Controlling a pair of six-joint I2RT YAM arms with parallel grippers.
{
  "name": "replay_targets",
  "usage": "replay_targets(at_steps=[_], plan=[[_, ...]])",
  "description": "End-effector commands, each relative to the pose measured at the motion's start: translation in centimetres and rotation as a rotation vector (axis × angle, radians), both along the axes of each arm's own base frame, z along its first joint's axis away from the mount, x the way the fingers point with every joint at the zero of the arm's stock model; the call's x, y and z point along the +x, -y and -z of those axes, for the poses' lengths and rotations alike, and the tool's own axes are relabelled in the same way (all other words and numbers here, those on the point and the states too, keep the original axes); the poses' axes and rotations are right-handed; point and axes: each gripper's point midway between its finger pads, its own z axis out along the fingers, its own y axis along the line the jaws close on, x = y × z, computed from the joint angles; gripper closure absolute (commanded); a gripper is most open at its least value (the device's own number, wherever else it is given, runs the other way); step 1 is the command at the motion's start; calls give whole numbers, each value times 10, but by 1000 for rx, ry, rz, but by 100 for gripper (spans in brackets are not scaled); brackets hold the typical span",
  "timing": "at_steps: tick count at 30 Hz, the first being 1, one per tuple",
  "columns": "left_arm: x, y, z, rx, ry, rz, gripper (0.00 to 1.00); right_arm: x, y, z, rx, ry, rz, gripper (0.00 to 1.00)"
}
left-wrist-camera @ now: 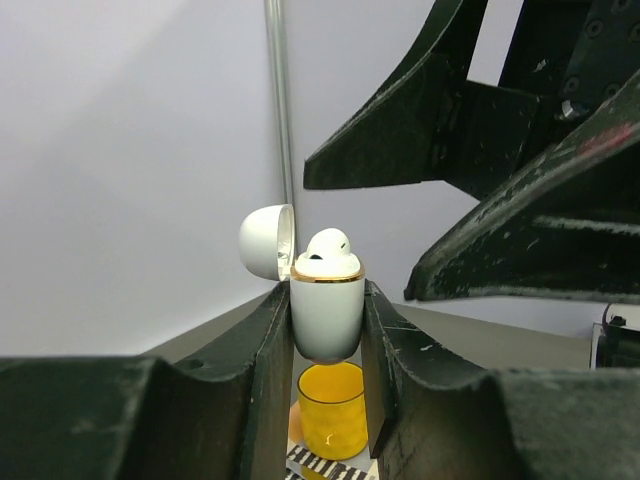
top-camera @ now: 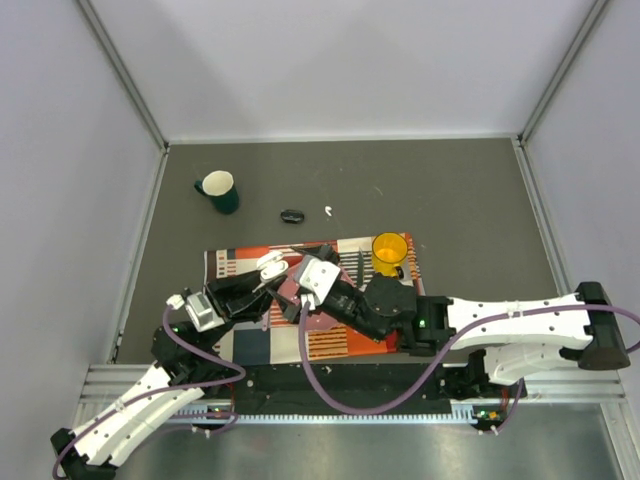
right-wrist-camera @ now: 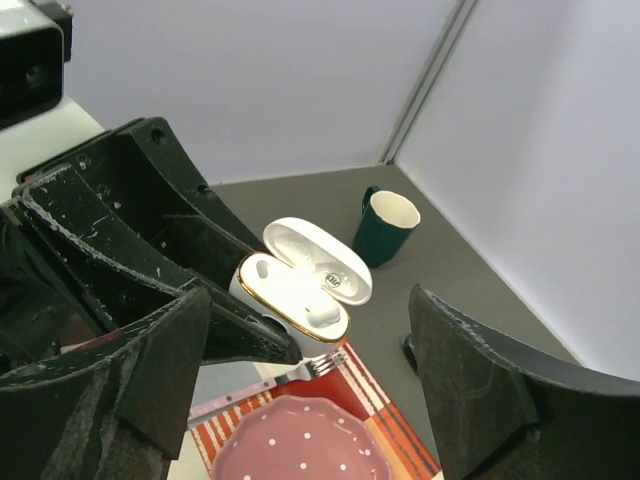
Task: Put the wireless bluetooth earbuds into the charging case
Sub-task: Place the earbud in the charging case, then pick up the earbud from the center of the board.
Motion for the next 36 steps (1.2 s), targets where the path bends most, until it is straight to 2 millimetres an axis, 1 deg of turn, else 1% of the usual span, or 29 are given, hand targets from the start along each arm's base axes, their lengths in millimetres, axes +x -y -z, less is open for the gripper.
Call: replay_targets(at_steps=[1,2,3,6,8,10,13,14,15,16,17,18,19,20,21,22,24,25,26,27,28,29,30,31,32,33,34,35,36], plan=[[-4,-8,-15,-50,46,-16,100,-10,27,-62,232,-41,-27,18],[-4,-8,-15,-51,45,-17,100,-9,34,-72,276,-41,-20,18],[-3,-8,-15,-49,45,-18,100,-9,38,-76,293,-33,-18,16],[-3,-8,-15,-50,43,-18,100,-4,62,-92,377,-37,21,12],[-3,-8,-14,-50,43,-19,100,2,74,-96,401,-43,55,11],[-4,-8,-15,-53,44,-18,100,6,80,-95,403,-45,78,11],[-4,-8,-16,-55,46,-15,100,20,88,-91,411,-86,158,9],[-5,-9,-17,-56,47,-15,100,37,98,-87,414,-112,245,9],[-5,-9,-17,-57,48,-15,100,45,97,-73,381,-165,288,8],[-6,-10,-17,-57,49,-14,100,58,105,-73,381,-207,352,8],[-6,-10,-18,-59,51,-15,100,67,108,-68,372,-251,383,8],[-6,-11,-18,-60,48,-21,100,89,115,-58,418,-349,450,9],[-7,-13,-19,-63,52,-24,100,98,122,-45,359,-395,503,9],[-7,-13,-19,-59,48,-26,100,107,126,-35,348,-442,533,9],[-6,-14,-19,-57,49,-31,100,127,139,-24,382,-515,600,11],[-8,-16,-20,-62,53,-34,100,129,137,-10,339,-570,586,11],[-7,-17,-19,-58,45,-41,100,144,146,4,383,-691,616,15],[-8,-19,-21,-64,47,-44,100,159,151,14,379,-742,626,16],[-8,-20,-22,-66,47,-45,100,164,153,26,374,-799,646,17],[-8,-20,-21,-63,44,-47,100,170,153,36,349,-827,656,19],[-9,-22,-22,-69,47,-50,100,185,149,47,310,-864,665,19],[-9,-22,-22,-69,47,-48,100,189,149,64,239,-896,692,19],[-9,-21,-22,-65,42,-49,100,195,147,72,194,-904,705,19],[-9,-21,-21,-63,39,-47,100,203,143,64,176,-891,698,19],[-10,-21,-23,-61,43,-44,100,214,135,89,82,-900,731,19],[-9,-20,-21,-54,38,-43,100,220,134,89,54,-896,750,18],[-9,-20,-22,-55,37,-44,100,225,130,99,18,-906,755,18],[-10,-20,-22,-53,39,-41,100,234,126,119,-36,-930,771,18],[-10,-20,-23,-54,40,-41,100,240,122,121,-47,-938,772,17]])
